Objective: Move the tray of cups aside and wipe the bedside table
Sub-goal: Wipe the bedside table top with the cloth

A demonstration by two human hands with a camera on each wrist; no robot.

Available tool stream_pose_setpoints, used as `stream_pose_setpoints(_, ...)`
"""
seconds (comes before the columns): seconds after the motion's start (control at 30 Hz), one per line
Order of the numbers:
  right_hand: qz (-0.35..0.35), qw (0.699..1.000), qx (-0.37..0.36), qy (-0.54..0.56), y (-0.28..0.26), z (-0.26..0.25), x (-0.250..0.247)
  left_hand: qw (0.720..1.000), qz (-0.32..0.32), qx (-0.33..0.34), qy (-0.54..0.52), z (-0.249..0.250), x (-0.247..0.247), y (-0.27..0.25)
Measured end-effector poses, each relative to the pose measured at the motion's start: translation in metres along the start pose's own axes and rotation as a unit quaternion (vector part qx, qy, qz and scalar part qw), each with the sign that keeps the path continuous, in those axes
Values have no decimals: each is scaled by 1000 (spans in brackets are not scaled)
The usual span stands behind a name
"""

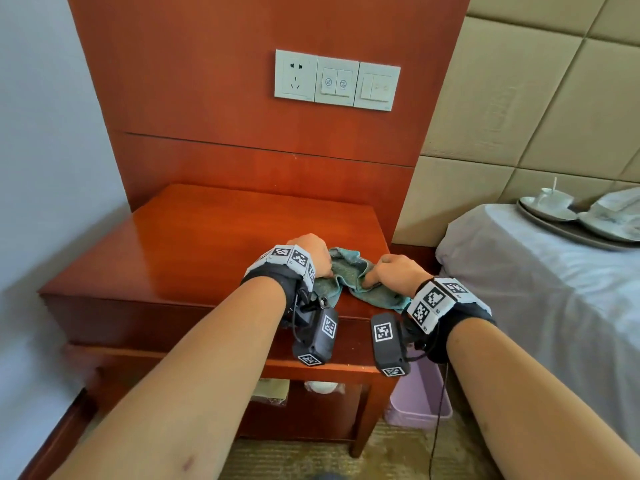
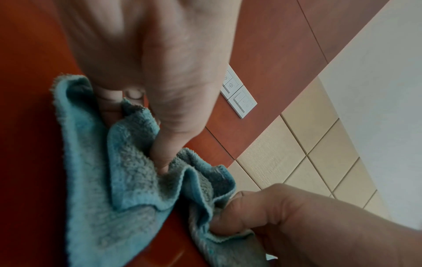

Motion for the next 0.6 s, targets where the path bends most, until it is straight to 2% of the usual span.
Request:
stream_pose_setpoints(0.17, -16, 998, 19, -52, -23, -2, 2, 998, -2, 20, -53, -7, 5, -19)
stream_pose_setpoints(0.33, -26, 995, 9, -94, -53, -16, 16, 998, -10, 32, -55, -22, 0, -45)
stream_pose_setpoints(0.47, -33, 995, -27, -93, -72, -54, 47, 999, -1, 1, -37, -62, -13, -67)
stream_pose_setpoints(0.6, -54, 988, -104, -105, -94, -117, 94, 997, 37, -68, -29, -127, -39, -96)
Point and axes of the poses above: each hand's wrist, its own y-axis towards the middle knuckle, its own x-axis out of the palm, z = x × y, the point moved 2 cm from there along y, towards the middle knuckle, and after that the axes turned 8 degrees about x, right-handed, at the moved point
